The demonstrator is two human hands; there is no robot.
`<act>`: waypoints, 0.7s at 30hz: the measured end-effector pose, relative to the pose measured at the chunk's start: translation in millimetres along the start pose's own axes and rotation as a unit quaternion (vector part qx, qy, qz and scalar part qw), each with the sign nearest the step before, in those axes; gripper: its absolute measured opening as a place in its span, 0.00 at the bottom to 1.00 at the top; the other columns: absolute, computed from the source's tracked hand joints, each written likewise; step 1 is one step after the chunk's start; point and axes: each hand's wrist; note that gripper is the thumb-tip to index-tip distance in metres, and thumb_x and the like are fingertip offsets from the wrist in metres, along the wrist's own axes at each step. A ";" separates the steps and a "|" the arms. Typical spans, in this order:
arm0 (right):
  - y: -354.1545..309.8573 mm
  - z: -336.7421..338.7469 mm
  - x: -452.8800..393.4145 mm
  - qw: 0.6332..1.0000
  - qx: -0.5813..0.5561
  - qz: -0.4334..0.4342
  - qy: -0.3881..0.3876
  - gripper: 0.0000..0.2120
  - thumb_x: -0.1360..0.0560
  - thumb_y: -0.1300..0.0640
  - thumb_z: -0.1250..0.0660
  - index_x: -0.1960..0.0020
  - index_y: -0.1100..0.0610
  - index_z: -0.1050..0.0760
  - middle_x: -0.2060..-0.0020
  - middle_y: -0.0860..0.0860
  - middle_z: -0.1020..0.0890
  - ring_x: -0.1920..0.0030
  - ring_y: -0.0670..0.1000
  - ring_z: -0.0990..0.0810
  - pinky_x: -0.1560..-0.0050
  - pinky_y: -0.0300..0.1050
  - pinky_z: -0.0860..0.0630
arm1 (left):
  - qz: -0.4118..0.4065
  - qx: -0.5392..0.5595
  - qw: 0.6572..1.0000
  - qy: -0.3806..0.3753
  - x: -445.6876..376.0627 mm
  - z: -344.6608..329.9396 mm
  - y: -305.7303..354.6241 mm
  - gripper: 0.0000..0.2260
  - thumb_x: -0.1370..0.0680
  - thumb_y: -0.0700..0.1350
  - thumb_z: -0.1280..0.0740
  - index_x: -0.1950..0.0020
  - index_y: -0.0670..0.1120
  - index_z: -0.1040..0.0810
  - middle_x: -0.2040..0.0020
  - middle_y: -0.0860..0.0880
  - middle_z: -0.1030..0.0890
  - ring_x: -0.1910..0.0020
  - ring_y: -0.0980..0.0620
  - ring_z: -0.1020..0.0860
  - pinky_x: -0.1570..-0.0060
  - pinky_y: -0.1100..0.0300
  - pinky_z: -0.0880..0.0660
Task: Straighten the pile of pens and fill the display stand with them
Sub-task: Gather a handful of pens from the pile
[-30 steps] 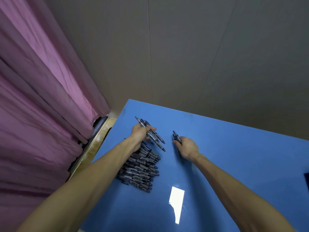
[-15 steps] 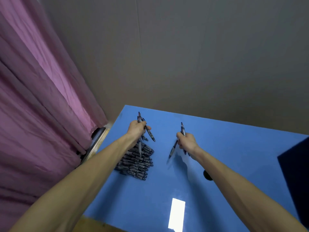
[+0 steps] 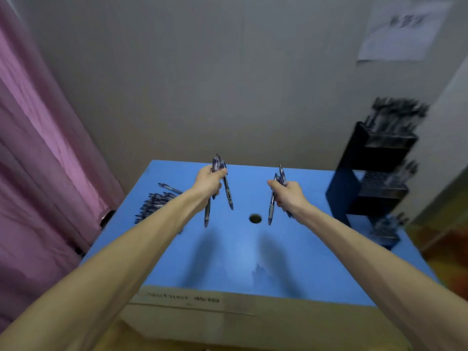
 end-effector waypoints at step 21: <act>62.4 317.5 79.9 0.987 -0.019 0.023 0.156 0.17 0.20 0.49 0.32 0.63 0.57 0.23 0.73 0.49 0.21 0.76 0.47 0.32 0.72 0.42 0.36 | -0.143 -0.086 0.986 -0.031 75.8 -284.7 107.4 0.10 0.23 0.47 0.25 0.59 0.45 0.22 0.73 0.52 0.35 0.74 0.51 0.38 0.73 0.59 0.39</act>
Point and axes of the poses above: each hand's wrist, its own x-axis away from the middle knuckle, its own z-axis out of the back of the hand, y = z × x
